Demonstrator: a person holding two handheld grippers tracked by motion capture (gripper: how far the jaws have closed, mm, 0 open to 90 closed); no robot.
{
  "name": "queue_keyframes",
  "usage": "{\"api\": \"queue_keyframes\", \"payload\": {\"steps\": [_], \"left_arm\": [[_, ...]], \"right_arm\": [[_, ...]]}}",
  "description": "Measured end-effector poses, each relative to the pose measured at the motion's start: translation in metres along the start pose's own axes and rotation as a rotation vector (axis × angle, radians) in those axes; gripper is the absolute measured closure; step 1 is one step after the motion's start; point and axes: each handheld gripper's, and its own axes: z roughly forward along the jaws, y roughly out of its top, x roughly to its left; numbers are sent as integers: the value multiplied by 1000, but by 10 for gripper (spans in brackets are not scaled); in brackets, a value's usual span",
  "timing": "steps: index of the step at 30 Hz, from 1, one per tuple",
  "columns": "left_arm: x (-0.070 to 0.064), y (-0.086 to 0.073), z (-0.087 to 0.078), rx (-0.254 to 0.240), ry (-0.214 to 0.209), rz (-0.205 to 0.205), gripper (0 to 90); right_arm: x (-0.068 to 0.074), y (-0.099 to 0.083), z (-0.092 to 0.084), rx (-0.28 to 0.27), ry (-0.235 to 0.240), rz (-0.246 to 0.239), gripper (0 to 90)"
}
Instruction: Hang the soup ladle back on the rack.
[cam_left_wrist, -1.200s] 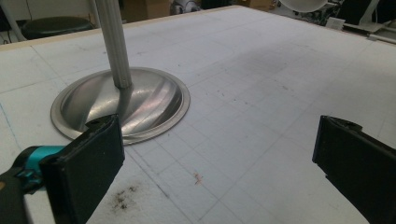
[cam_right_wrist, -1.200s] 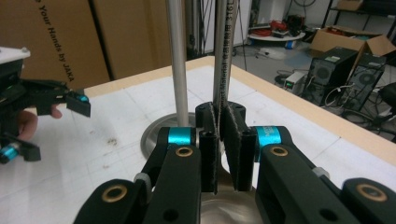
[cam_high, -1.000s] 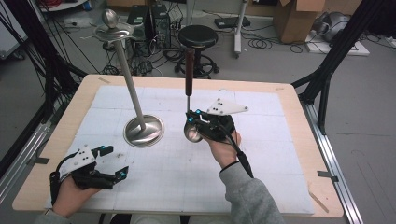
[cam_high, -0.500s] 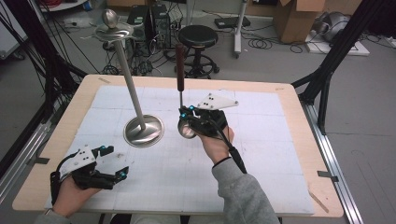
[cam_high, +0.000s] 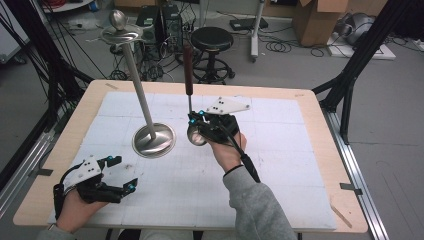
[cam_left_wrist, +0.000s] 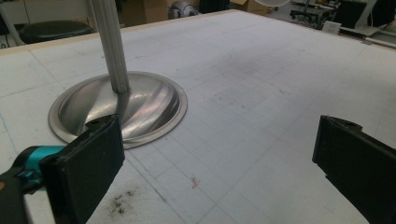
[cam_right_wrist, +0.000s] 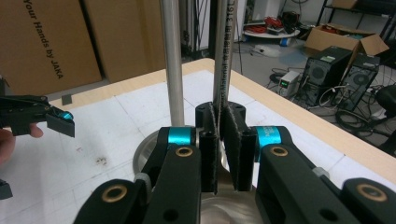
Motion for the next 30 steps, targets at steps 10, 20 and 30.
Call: {"api": "queue_keyframes", "payload": {"steps": [10, 20, 30], "left_arm": [[0, 1, -1, -9, 3, 2, 27], [-1, 1, -2, -11, 4, 5, 27], [-1, 1, -1, -9, 5, 5, 27]], "right_arm": [[3, 8, 8, -4, 16, -4, 845], [3, 16, 11, -5, 16, -5, 844], [4, 26, 15, 10, 2, -27, 845]]}}
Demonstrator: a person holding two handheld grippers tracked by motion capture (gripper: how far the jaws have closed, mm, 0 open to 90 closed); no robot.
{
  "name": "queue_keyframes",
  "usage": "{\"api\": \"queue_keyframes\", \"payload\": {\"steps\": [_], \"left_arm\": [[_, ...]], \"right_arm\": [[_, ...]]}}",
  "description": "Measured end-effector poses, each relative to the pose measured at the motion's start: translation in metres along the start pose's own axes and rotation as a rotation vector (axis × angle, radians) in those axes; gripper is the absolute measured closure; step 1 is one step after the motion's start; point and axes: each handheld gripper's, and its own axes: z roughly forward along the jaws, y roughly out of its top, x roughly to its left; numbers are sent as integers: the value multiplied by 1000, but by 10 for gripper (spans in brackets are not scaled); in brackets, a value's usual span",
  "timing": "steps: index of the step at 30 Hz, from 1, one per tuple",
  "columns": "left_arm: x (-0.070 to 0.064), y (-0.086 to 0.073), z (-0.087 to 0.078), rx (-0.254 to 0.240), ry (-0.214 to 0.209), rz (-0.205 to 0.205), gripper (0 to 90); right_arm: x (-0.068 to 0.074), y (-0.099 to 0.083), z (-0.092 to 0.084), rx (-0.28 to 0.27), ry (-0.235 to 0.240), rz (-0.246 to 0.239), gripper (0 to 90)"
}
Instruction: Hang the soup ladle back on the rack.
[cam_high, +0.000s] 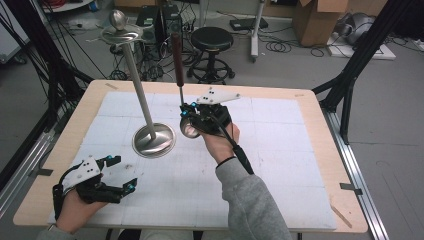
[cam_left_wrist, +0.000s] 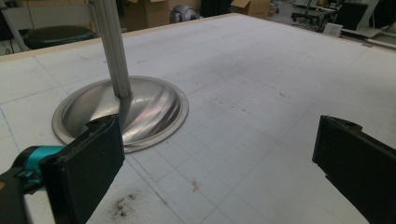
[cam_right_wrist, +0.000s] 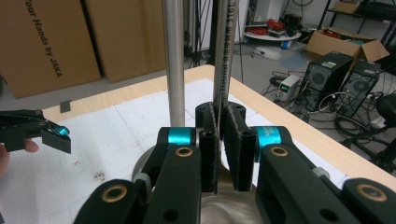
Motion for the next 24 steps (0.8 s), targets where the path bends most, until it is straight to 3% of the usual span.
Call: {"api": "queue_keyframes", "payload": {"steps": [24], "left_arm": [[-1, 1, -3, -3, 5, 13, 27]], "right_arm": [[12, 18, 23, 47, 8, -31, 845]]}}
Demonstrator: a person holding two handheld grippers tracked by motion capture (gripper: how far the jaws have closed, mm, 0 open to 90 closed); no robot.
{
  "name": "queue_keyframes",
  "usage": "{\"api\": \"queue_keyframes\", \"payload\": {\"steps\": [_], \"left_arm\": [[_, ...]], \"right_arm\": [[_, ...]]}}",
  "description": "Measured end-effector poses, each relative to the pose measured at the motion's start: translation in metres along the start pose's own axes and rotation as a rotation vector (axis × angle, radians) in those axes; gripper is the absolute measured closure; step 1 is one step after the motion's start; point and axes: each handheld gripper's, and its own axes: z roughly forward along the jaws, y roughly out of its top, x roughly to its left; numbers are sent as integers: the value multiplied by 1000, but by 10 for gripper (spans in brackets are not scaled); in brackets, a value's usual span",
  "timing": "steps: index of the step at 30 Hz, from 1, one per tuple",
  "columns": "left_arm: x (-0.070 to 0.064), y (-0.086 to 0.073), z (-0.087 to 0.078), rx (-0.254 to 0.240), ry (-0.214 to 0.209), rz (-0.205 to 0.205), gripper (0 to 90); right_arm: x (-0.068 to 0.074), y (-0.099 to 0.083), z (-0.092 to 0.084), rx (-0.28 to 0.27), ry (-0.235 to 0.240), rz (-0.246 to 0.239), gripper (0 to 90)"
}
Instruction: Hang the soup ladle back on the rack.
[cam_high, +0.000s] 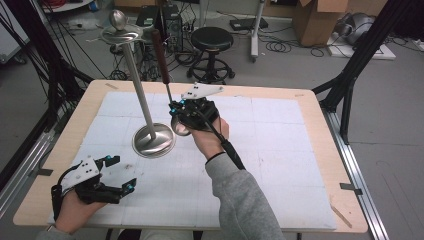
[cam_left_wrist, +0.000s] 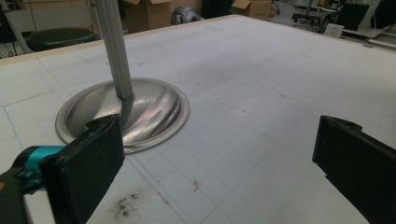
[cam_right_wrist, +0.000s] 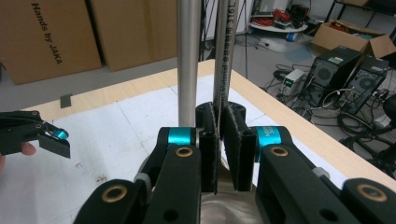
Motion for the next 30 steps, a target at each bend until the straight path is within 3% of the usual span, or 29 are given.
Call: {"api": "queue_keyframes", "payload": {"steps": [30], "left_arm": [[-1, 0, -2, 1, 3, 6, 27]], "right_arm": [[1, 6, 15, 41, 26, 0, 844]]}}
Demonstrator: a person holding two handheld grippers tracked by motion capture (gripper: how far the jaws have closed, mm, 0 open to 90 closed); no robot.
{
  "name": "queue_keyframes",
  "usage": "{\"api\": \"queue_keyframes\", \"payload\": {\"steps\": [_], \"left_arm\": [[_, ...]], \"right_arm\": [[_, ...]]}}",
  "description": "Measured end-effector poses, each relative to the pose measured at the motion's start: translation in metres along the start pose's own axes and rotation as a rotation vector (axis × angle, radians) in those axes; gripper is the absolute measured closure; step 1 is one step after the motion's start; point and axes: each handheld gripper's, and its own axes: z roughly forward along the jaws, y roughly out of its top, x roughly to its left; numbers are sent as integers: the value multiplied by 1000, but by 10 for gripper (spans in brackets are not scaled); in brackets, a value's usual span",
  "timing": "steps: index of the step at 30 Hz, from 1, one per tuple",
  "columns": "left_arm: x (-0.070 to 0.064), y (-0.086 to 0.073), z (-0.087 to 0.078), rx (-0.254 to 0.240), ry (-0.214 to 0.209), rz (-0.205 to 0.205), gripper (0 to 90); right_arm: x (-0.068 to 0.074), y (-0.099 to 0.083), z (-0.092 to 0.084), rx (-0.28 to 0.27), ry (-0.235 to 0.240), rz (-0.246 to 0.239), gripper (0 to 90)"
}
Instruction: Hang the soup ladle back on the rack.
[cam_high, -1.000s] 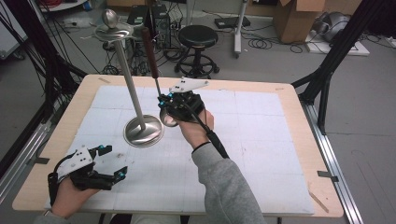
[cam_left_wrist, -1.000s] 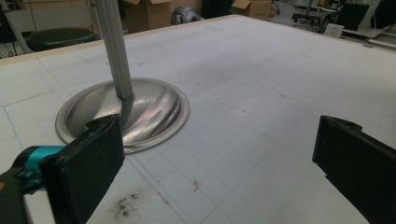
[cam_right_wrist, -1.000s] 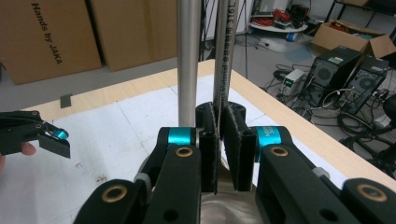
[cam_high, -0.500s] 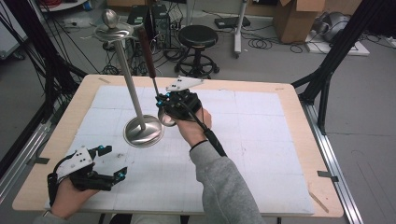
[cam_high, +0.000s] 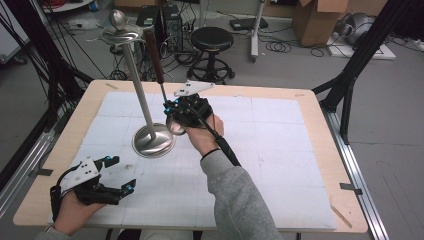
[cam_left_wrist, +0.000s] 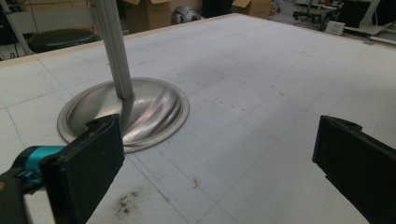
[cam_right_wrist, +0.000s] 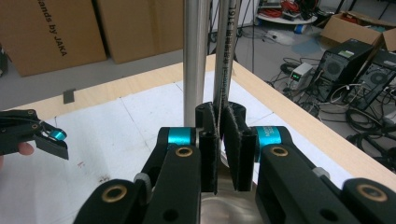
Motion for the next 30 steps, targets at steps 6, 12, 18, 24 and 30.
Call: {"api": "queue_keyframes", "payload": {"steps": [6, 12, 18, 24, 30], "left_arm": [[0, 0, 0, 2, -2, 0, 27], [0, 0, 0, 3, -3, 3, 27], [0, 0, 0, 3, -2, 2, 27], [-1, 0, -1, 4, -1, 3, 27], [-1, 0, -1, 4, -1, 4, 27]], "right_arm": [[-1, 0, 2, 6, 4, -6, 844], [0, 1, 4, 7, 8, -9, 844], [0, 3, 6, 19, 11, -6, 844], [-1, 2, 9, 22, 9, -7, 844], [-2, 3, 9, 27, 9, -9, 844]]}}
